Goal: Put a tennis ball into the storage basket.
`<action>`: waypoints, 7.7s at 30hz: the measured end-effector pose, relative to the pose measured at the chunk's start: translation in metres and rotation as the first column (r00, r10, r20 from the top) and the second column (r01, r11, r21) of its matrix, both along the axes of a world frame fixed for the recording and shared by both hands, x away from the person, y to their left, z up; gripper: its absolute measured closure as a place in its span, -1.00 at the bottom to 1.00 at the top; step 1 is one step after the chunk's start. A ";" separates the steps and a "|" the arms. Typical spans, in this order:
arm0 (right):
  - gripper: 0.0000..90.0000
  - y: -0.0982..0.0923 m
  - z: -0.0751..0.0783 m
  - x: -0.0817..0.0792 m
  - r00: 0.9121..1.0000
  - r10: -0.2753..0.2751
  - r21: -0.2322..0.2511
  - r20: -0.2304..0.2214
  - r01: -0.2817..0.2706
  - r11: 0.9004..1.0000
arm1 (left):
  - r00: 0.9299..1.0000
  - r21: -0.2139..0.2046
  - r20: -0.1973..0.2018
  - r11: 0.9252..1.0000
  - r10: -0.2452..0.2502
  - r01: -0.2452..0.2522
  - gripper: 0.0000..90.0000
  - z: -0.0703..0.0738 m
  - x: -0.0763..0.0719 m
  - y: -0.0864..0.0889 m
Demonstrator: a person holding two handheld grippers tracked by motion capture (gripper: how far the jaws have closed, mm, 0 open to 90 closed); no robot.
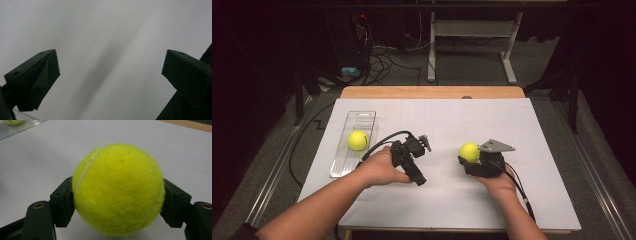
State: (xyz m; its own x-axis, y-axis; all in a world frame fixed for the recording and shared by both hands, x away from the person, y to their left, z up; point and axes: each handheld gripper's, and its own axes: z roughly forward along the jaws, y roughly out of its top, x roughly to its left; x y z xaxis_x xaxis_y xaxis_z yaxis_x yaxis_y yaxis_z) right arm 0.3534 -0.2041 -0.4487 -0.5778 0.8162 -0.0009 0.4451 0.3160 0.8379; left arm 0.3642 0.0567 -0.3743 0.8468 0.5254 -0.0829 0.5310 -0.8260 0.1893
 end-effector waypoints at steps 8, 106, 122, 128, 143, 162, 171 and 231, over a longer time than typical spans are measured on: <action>-0.41 -0.024 -0.010 -0.045 0.999 -0.010 0.041 0.032 0.008 0.999 | 1.000 0.009 0.000 1.000 0.008 -0.008 -0.95 0.005 -0.001 0.000; -1.00 -0.011 -0.015 -0.063 0.989 0.048 0.073 0.142 -0.059 0.996 | 0.994 0.012 -0.080 0.997 0.079 -0.079 -0.41 0.017 0.023 -0.014; -1.00 -0.090 -0.013 -0.067 0.978 -0.129 0.050 0.165 0.122 0.991 | 0.986 0.040 -0.032 0.986 0.164 -0.163 -0.41 0.043 0.029 0.039; -1.00 -0.102 -0.012 -0.068 0.973 -0.157 0.051 0.168 0.150 0.987 | 0.974 0.057 -0.011 0.972 0.227 -0.226 -0.41 0.054 0.035 0.070; -1.00 -0.103 -0.013 -0.068 0.974 -0.155 0.042 0.166 0.150 0.988 | 0.919 0.104 0.013 0.914 0.394 -0.393 -0.41 0.060 0.039 0.159; -1.00 -0.101 -0.015 -0.068 0.976 -0.145 0.038 0.161 0.141 0.989 | 0.916 0.172 -0.028 0.904 0.401 -0.391 -0.42 0.016 0.038 0.164; -1.00 -0.101 -0.015 -0.068 0.977 -0.145 0.038 0.157 0.141 0.989 | 0.913 0.195 -0.032 0.898 0.407 -0.394 -0.42 0.002 0.040 0.164; -1.00 -0.098 -0.012 -0.071 0.977 -0.133 0.045 0.166 0.127 0.991 | 0.987 0.012 -0.037 0.987 0.158 -0.157 -0.99 -0.038 0.023 0.005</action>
